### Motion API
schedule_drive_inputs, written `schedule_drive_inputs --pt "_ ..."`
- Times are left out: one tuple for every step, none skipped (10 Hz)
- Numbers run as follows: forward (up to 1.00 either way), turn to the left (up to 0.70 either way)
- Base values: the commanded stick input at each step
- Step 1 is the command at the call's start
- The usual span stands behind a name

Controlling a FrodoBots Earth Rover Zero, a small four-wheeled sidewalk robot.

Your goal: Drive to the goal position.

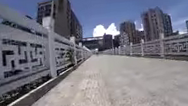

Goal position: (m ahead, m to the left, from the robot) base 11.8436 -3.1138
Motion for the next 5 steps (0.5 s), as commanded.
schedule_drive_inputs --pt "0.70 0.00" --pt "0.70 0.00" --pt "0.70 0.00" --pt "0.70 0.00" --pt "0.70 0.00"
